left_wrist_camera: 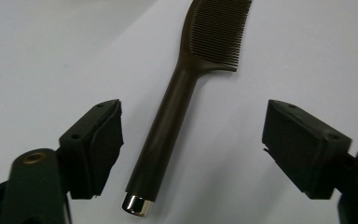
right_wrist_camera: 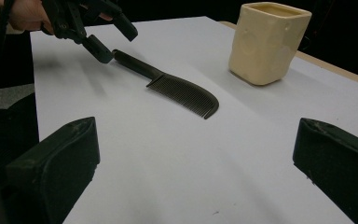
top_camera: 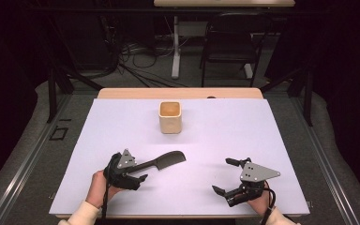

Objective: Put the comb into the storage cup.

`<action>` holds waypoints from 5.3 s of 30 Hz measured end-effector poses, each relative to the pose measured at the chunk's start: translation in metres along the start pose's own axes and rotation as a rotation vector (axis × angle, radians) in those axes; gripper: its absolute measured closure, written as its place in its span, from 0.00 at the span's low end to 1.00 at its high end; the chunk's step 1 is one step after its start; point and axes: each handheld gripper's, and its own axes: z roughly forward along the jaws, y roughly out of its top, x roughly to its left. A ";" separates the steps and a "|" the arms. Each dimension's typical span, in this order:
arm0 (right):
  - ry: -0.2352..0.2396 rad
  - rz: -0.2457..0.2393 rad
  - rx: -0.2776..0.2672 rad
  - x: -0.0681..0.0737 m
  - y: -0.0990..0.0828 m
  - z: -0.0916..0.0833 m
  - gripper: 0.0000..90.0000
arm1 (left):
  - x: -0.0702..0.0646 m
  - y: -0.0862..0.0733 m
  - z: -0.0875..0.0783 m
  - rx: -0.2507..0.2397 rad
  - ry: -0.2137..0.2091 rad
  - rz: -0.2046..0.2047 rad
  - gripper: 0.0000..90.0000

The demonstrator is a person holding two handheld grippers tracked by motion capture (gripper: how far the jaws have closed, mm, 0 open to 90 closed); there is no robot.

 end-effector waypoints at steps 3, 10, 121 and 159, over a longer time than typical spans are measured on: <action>0.000 -0.003 -0.002 0.000 0.000 0.000 0.00 | 0.001 0.002 0.000 0.011 0.006 0.014 0.17; 0.001 -0.003 -0.006 0.000 0.000 0.001 0.00 | 0.003 0.008 0.006 0.069 0.010 0.034 0.02; 0.012 -0.005 -0.007 0.001 0.001 0.000 0.00 | 0.017 0.056 0.037 0.314 -0.098 0.141 0.80; 0.009 -0.003 -0.005 0.000 0.000 0.000 0.00 | 0.026 0.047 0.015 0.108 -0.111 0.007 0.80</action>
